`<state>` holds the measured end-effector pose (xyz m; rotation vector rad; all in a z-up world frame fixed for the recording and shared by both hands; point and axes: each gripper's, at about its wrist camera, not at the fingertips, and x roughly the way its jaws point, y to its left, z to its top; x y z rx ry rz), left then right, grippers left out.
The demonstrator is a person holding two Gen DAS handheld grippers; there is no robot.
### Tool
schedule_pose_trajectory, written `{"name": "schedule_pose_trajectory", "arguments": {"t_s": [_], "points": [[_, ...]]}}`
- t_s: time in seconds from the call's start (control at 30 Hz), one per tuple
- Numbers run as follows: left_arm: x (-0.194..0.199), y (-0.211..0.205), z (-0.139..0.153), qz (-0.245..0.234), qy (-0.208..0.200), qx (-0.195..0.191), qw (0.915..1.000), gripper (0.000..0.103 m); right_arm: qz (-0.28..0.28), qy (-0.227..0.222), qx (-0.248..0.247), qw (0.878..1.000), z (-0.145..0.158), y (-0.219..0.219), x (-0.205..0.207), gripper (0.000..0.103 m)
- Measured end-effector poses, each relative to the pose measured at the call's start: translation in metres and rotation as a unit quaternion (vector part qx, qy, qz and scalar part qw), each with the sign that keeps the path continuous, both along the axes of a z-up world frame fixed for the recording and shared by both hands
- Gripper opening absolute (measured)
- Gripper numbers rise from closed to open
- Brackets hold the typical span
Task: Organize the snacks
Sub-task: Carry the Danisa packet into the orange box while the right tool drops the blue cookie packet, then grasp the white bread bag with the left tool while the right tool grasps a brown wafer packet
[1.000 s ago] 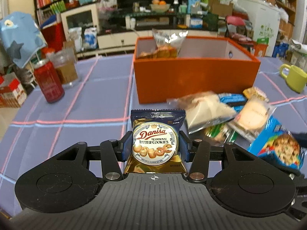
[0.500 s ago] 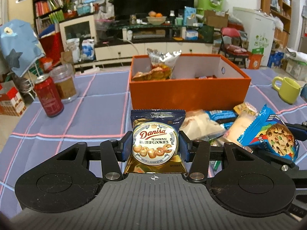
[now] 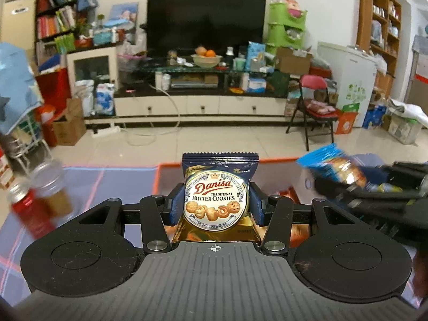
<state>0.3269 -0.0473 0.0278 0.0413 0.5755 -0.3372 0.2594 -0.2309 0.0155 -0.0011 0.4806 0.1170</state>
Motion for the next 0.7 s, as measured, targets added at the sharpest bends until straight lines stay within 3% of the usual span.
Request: {"name": "schedule_pose_trajectory", "arguments": {"t_s": [0.17,0.27,0.33,0.5,0.7], "points": [[0.052,-0.03,-0.023,-0.007,0.025,0.025,0.9993,0.027,-0.017,0.034,0.001,0.999,-0.021,-0.011,0.06,0.048],[0.042,-0.029,-0.029,-0.013,0.016,0.026,0.9994,0.046,-0.029,0.046,0.029,0.998,-0.027,-0.025,0.066,0.058],[0.026,-0.022,-0.031,-0.009,0.013,0.017,0.9997,0.055,-0.033,0.03,0.03,0.999,-0.023,-0.031,0.049,0.06],[-0.028,0.01,-0.044,0.018,0.038,0.004,0.9991,0.056,-0.055,0.019,0.03,0.998,-0.028,-0.06,-0.02,0.063],[-0.083,0.046,-0.074,0.069,0.089,-0.005,0.9937,0.061,-0.105,0.067,0.051,0.991,-0.067,-0.087,-0.085,0.065]]}}
